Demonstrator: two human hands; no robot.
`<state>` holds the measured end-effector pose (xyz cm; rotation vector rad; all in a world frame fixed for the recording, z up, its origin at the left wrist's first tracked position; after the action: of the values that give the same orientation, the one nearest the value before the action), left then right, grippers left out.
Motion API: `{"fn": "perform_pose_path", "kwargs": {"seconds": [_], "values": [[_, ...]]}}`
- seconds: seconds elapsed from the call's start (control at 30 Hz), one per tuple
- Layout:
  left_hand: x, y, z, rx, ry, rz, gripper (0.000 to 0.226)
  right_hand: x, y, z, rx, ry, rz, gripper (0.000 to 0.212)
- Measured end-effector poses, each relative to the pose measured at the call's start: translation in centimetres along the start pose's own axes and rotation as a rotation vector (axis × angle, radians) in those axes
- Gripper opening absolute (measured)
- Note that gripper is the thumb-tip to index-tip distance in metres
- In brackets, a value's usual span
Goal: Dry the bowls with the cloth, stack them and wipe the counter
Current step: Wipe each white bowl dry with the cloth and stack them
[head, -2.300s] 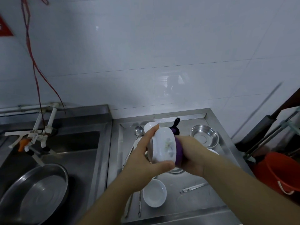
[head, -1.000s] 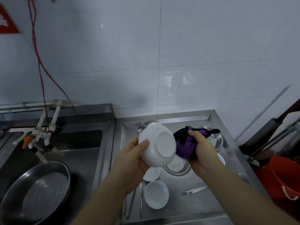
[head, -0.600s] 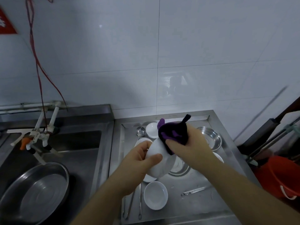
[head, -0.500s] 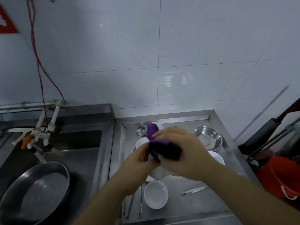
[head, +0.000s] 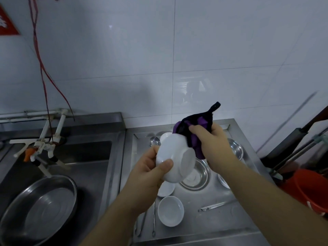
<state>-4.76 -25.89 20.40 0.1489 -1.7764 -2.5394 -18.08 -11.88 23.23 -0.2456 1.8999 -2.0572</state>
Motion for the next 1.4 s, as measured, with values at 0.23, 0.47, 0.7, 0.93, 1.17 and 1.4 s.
{"fn": "perform_pose_path", "kwargs": {"seconds": [0.23, 0.47, 0.7, 0.93, 1.17, 1.4], "values": [[1.2, -0.7, -0.6, -0.213, 0.137, 0.054, 0.024, -0.8, 4.5, 0.3, 0.255, 0.120, 0.168, 0.007], [2.0, -1.6, -0.4, -0.277, 0.203, 0.018, 0.052, -2.6, 7.8, 1.2, 0.474, 0.181, 0.409, 0.024], [2.4, -0.7, 0.1, -0.085, 0.213, 0.088, 0.049, -4.2, 8.4, 3.3, 0.521, 0.106, 0.556, 0.034], [2.7, -1.2, -0.9, -0.243, 0.341, -0.030, 0.030, -3.9, 7.8, 3.0, 0.484, 0.098, 0.486, 0.015], [2.8, 0.1, -1.2, -0.226, 0.351, -0.036, 0.025, -3.4, 6.6, 2.2, 0.509, 0.160, 0.441, 0.028], [2.5, 0.2, -0.4, -0.073, 0.290, 0.063, 0.015, -4.7, 7.0, 4.0, 0.544, 0.135, 0.540, 0.032]]}}
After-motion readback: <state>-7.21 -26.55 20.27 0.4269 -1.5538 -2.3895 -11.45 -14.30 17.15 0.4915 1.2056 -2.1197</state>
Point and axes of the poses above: each hand's wrist, its own x-axis towards the middle knuckle, its own z-axis out of the palm, y = z × x, the point moved 9 cm from there along x, towards the middle knuckle, and after that the axes turned 4 degrees about -y, right-handed, at the moved point
